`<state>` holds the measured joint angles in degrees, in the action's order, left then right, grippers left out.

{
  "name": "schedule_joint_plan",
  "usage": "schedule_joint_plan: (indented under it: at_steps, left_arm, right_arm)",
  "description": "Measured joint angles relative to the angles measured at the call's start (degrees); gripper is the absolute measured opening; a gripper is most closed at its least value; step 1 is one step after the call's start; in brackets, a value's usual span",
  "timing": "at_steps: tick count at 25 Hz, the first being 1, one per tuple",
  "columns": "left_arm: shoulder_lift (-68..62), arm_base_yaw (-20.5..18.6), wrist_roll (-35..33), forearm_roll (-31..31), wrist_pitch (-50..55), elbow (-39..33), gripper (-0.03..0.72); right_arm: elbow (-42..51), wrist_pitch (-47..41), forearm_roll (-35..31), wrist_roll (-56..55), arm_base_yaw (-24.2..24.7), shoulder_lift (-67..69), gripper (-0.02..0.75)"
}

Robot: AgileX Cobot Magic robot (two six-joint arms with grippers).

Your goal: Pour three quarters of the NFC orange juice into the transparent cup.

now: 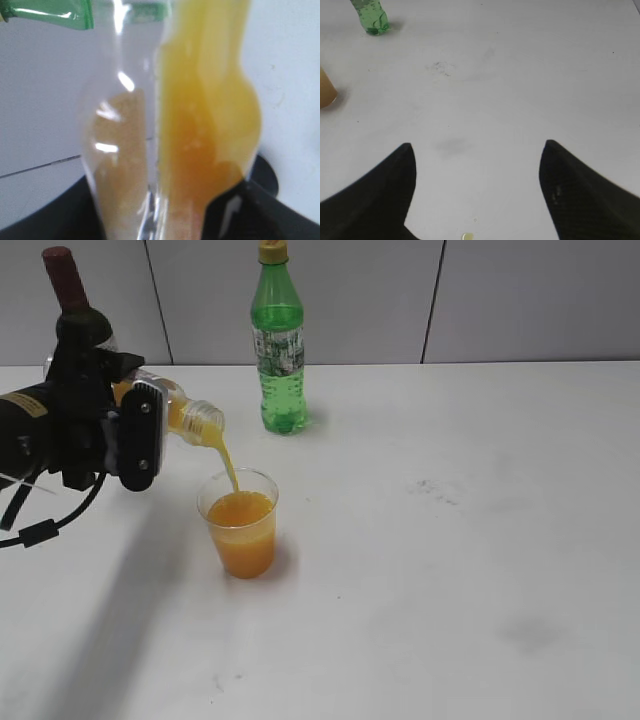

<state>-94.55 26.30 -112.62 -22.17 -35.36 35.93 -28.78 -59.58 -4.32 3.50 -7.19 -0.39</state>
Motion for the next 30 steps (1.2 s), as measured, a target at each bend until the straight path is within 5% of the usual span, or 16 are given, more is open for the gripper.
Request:
schedule_joint_plan:
  at_steps: [4,8,20,30]
  left_arm:
    - [0.00,0.00,1.00,-0.11,0.00,0.00,0.480]
    - [0.00,0.00,11.47,-0.39,0.05,0.00,0.480]
    - [3.02,0.00,53.60,0.99,-0.33,0.00,0.480]
    - [-0.96,-6.77,92.98,16.34,-9.78,1.17,0.480]
  right_arm:
    - [0.00,0.00,0.00,0.00,0.00,0.00,0.589]
    - [0.00,0.00,0.00,0.00,0.00,0.00,0.589]
    - [0.00,0.00,0.00,0.00,0.00,0.00,0.589]
    - [0.00,0.00,0.04,0.00,0.00,0.00,0.589]
